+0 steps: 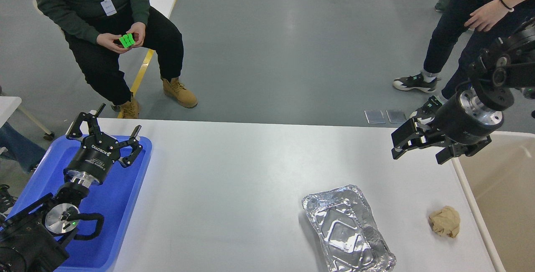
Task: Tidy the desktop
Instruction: 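Move the right gripper down toward the aluminium foil tray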
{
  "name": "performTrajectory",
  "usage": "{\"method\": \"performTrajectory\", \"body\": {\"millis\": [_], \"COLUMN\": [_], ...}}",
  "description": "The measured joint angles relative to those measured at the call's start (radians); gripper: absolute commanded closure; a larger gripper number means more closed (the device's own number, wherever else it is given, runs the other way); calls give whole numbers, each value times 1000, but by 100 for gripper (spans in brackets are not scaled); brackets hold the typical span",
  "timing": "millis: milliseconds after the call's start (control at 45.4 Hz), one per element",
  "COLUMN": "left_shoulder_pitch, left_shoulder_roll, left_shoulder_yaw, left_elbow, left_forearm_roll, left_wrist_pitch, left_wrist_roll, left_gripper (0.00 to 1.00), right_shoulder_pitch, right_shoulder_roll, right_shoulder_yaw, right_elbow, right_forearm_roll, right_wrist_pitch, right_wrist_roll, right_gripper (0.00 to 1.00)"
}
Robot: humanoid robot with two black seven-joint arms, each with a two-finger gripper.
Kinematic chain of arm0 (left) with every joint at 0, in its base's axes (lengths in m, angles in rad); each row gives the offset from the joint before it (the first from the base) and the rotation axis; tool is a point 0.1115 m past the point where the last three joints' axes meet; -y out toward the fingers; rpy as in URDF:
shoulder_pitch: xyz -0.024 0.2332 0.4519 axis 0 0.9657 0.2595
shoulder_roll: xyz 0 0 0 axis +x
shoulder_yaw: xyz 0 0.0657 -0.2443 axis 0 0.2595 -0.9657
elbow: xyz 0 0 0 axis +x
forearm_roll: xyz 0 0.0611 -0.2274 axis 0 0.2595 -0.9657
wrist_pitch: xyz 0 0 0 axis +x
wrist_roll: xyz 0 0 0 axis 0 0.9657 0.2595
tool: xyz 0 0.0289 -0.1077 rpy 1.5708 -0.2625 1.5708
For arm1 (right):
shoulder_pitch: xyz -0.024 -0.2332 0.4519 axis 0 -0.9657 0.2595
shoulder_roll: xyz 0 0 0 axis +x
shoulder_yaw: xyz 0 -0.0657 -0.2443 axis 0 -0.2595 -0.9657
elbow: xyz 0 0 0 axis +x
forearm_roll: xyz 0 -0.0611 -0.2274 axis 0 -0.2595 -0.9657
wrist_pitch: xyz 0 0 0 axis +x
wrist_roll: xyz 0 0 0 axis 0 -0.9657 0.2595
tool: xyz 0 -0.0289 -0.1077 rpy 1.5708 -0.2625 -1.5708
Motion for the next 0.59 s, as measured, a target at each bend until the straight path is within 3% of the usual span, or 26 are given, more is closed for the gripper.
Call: {"method": "performTrajectory", "body": {"millis": [595], "left_shoulder_pitch": [0], "left_shoulder_roll": [1], "left_shoulder_yaw": [-2], "left_elbow": [0], "left_forearm_roll": [5], "left_wrist_pitch": [0], "left_wrist_roll": [1], "left_gripper": [1], "right_shoulder_pitch": [-8], "right_shoulder_roll": [2], "right_shoulder_yaw": [3], "right_elbow": [1], "right_forearm_roll": [-1], "right_wrist_pitch": [-1], "right_wrist_roll": [0], "right_gripper": [0]}}
